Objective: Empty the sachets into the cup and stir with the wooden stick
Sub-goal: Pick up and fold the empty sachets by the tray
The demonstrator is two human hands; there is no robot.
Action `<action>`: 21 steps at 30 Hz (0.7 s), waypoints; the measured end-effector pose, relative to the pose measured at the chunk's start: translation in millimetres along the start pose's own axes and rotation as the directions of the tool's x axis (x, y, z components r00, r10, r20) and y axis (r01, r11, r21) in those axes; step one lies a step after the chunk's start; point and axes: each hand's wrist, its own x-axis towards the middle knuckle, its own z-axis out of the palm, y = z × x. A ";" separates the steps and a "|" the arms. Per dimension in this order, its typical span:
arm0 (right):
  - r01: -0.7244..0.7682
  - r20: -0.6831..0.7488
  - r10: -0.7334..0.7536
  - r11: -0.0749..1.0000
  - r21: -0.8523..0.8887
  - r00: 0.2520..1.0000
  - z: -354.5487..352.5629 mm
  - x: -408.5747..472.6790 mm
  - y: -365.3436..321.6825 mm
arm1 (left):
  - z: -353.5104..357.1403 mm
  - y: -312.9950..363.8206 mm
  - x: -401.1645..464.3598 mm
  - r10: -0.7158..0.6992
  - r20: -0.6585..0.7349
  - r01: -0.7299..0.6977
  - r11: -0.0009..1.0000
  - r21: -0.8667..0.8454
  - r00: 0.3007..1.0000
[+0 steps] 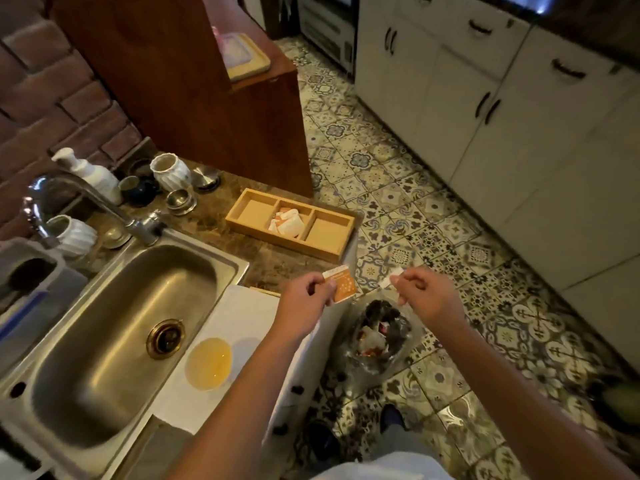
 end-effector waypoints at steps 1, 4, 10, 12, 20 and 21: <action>0.005 -0.023 -0.005 1.000 -0.008 1.000 -8.0 -1.6 7.5 | 11.5 1.1 2.3 -0.006 0.020 0.006 1.000 0.010 1.000; -0.058 -0.041 0.057 0.998 -0.027 0.998 -32.7 -2.7 30.9 | 47.7 2.6 10.4 -0.048 0.075 0.046 0.999 0.029 0.996; -0.166 -0.027 0.165 0.985 -0.044 0.986 -77.5 15.1 88.1 | 116.3 7.2 26.6 -0.084 0.107 0.073 0.992 0.099 0.991; -0.209 -0.027 0.208 0.978 -0.025 0.978 -87.5 24.0 105.4 | 137.4 4.3 30.5 -0.102 0.099 0.092 0.991 0.101 0.990; -0.295 -0.193 0.258 0.936 -0.193 0.947 -70.5 50.5 177.0 | 187.6 -51.0 69.9 -0.205 0.031 0.189 0.943 0.274 0.978; -0.300 -0.181 0.263 0.927 -0.226 0.948 -64.4 55.0 187.0 | 191.2 -60.8 77.1 -0.224 0.021 0.208 0.933 0.294 0.974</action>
